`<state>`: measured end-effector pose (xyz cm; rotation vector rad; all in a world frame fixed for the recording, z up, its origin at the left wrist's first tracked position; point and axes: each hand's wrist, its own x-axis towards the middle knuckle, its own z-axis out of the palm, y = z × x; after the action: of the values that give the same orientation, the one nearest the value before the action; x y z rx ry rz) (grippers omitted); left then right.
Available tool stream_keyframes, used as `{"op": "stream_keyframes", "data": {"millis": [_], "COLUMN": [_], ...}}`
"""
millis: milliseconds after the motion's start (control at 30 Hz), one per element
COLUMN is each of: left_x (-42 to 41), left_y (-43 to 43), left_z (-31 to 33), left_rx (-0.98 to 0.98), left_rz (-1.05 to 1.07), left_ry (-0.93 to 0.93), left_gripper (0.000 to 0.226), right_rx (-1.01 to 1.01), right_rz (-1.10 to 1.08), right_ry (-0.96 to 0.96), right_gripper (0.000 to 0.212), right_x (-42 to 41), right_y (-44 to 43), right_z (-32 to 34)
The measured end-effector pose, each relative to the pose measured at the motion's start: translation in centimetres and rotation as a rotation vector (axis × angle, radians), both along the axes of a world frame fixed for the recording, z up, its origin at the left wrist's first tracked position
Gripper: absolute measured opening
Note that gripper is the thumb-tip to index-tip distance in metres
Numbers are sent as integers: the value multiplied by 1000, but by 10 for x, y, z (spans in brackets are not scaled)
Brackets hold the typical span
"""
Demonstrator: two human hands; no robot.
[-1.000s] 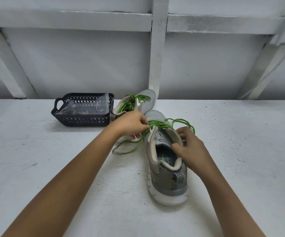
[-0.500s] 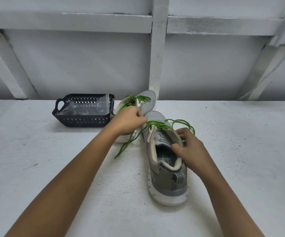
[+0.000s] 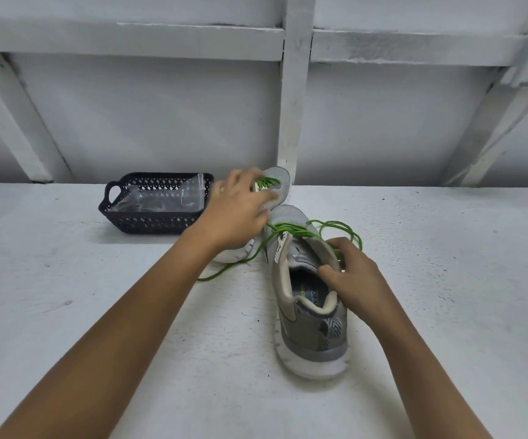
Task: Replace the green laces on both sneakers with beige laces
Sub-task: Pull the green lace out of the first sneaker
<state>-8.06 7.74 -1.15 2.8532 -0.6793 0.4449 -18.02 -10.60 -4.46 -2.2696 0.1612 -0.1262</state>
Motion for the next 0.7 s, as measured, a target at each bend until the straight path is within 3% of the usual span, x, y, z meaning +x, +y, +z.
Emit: {"op": "stream_keyframes", "data": {"millis": [100, 200, 333, 567, 700], "left_x": [4, 5, 7, 5, 2], "left_y": [-7, -9, -4, 21, 29], "left_z": [-13, -19, -16, 0, -3], "left_rx": [160, 164, 48, -425, -266], "left_rz": [-90, -114, -88, 159, 232], "left_ry": [129, 172, 118, -170, -154], "left_gripper": [29, 24, 26, 35, 29], "right_rx": [0, 10, 13, 71, 73], "right_rz": [1, -2, 7, 13, 12], "right_ry": [7, 7, 10, 6, 5], "right_gripper": [41, 41, 39, 32, 33], "right_x": [0, 0, 0, -1, 0], "right_y": [1, 0, 0, -1, -1], "right_z": [1, 1, 1, 0, 0]}}
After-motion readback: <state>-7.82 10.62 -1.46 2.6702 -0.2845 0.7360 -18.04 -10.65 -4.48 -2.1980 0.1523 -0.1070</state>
